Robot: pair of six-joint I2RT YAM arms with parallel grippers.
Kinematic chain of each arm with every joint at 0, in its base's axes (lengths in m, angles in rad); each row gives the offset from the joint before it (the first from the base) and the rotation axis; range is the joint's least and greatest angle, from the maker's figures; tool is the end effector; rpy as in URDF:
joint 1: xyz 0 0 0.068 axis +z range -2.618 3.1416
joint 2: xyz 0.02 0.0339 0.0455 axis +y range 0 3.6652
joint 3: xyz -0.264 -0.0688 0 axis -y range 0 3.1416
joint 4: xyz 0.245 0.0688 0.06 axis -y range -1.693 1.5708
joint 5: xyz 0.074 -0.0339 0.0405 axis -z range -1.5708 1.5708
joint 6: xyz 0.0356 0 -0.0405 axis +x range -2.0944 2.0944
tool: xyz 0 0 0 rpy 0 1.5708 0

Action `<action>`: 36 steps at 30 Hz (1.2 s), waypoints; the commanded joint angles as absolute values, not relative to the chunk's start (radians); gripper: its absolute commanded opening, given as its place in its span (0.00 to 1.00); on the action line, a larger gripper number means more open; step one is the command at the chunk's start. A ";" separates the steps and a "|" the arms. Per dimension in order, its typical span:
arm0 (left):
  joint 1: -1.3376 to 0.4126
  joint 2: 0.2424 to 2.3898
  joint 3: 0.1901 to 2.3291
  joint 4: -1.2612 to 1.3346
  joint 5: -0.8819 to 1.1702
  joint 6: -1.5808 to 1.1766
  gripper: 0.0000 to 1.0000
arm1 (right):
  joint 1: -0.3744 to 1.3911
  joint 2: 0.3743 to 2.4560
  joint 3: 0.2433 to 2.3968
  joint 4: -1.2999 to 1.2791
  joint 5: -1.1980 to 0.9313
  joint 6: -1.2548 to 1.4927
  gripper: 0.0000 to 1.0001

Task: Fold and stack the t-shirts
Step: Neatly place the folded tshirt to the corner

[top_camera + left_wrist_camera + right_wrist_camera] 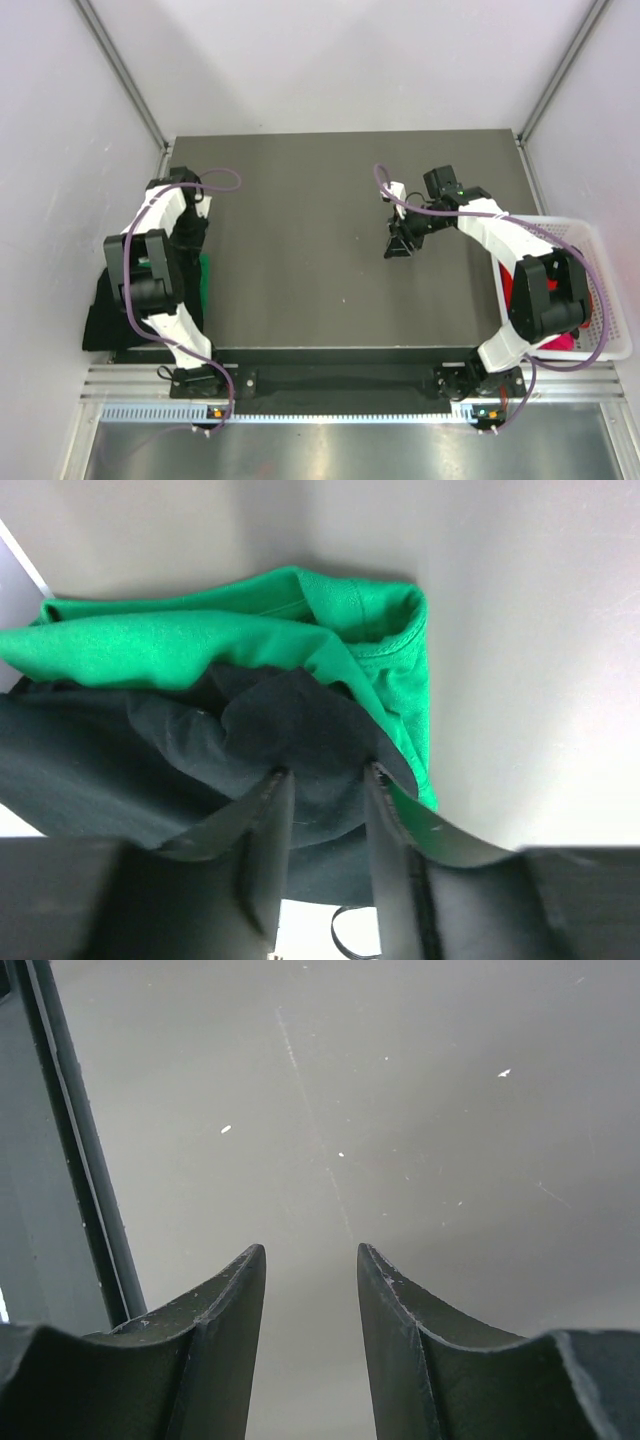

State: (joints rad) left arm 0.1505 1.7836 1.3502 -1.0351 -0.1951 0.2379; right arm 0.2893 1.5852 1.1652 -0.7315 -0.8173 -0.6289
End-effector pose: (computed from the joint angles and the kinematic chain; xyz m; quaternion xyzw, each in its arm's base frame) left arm 0.3296 0.0570 0.2148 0.0384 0.9932 0.1053 0.0312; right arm 0.2916 0.1139 0.2425 -0.4719 0.7680 0.3508 0.2539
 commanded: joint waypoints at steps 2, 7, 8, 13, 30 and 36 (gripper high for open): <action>0.141 1.796 1.362 -1.002 -0.193 0.219 0.32 | 0.279 1.591 1.163 -0.742 -0.871 -0.669 0.43; 0.141 1.798 1.368 -0.999 -0.187 0.212 0.00 | 0.281 1.601 1.164 -0.747 -0.874 -0.675 0.43; 0.141 1.796 1.370 -0.996 -0.183 0.210 0.00 | 0.279 1.605 1.166 -0.747 -0.874 -0.676 0.43; 0.121 1.787 1.393 -0.986 -0.166 0.215 0.00 | 0.279 1.615 1.166 -0.753 -0.873 -0.684 0.43; 0.058 1.782 1.436 -0.983 -0.186 0.201 0.00 | 0.279 1.637 1.163 -0.761 -0.882 -0.696 0.43; 0.055 1.779 1.443 -0.989 -0.193 0.199 0.04 | 0.279 1.641 1.164 -0.769 -0.884 -0.701 0.43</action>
